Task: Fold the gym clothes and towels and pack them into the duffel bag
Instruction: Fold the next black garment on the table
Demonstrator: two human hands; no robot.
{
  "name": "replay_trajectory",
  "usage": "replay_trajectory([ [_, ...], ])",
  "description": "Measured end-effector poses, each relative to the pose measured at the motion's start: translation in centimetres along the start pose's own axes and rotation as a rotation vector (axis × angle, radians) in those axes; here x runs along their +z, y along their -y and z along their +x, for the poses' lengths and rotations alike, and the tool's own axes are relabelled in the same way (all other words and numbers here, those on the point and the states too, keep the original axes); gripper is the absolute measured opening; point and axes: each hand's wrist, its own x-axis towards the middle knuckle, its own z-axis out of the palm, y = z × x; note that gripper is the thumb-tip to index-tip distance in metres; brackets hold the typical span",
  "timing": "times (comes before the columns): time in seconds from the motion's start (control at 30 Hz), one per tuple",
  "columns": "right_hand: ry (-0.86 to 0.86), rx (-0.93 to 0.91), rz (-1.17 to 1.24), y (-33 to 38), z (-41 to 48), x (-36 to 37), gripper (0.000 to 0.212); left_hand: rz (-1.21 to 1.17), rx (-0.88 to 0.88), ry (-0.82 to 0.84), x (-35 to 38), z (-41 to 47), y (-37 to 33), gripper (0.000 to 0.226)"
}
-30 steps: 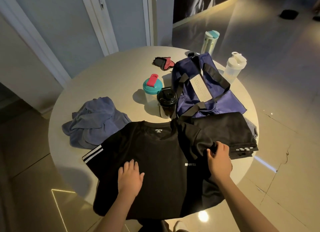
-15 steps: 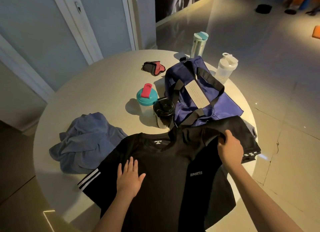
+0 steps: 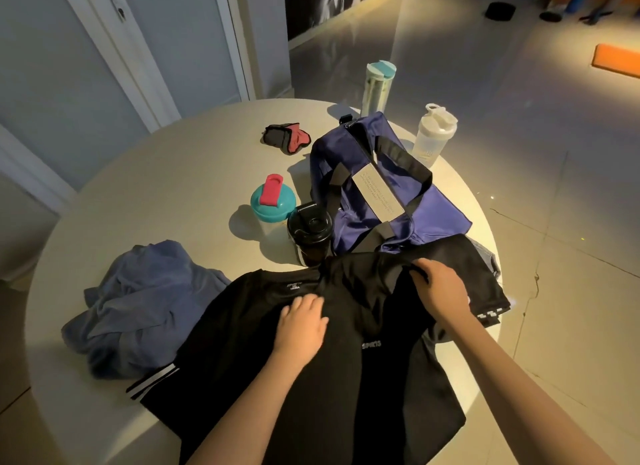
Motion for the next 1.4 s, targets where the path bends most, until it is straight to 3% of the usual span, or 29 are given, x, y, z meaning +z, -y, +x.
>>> replay_trajectory([
  [0.13,0.082,-0.04,0.007,-0.7,0.2,-0.5,0.02,-0.181,0.115,-0.048,-2.5,5.4,-4.5,0.049],
  [0.3,0.145,-0.034,0.001,-1.5,0.8,-1.1,0.02,0.001,0.264,-0.015,-4.3,10.7,-8.3,0.062],
  [0.47,0.159,0.104,0.013,-2.3,0.3,-2.0,0.027,0.302,0.292,0.022,-5.7,12.9,-9.2,0.034],
  [0.57,0.189,0.218,-0.042,-3.2,-0.5,-2.3,0.007,0.168,0.241,0.009,-6.3,12.9,-8.7,0.021],
  [0.67,0.176,0.31,-0.07,-3.8,-1.1,-2.5,0.027,0.06,0.179,0.007,-6.9,12.9,-8.2,0.017],
  [0.77,0.145,0.382,-0.002,-3.5,-1.0,-3.5,0.015,0.056,0.175,-0.008,-7.2,13.0,-8.1,0.019],
  [0.9,0.064,0.396,0.025,-2.9,-0.9,-5.3,0.017,0.053,0.163,-0.02,-7.3,13.4,-7.9,0.023],
  [1.07,0.144,0.362,0.463,-0.5,-1.3,-7.2,0.007,-0.155,0.074,0.057,-7.4,13.7,-7.4,0.017],
  [1.23,0.565,0.224,0.862,1.8,-3.2,-5.7,0.012,-0.332,0.03,0.114,-7.2,14.0,-6.6,0.017],
  [1.3,0.575,0.265,0.774,1.5,-3.6,-3.9,0.014,-0.396,0.008,0.131,-7.1,13.9,-6.5,0.022],
  [1.4,0.363,0.257,0.33,-0.2,-3.8,-1.1,0.008,-0.471,-0.018,0.159,-6.9,13.6,-6.7,0.028],
])
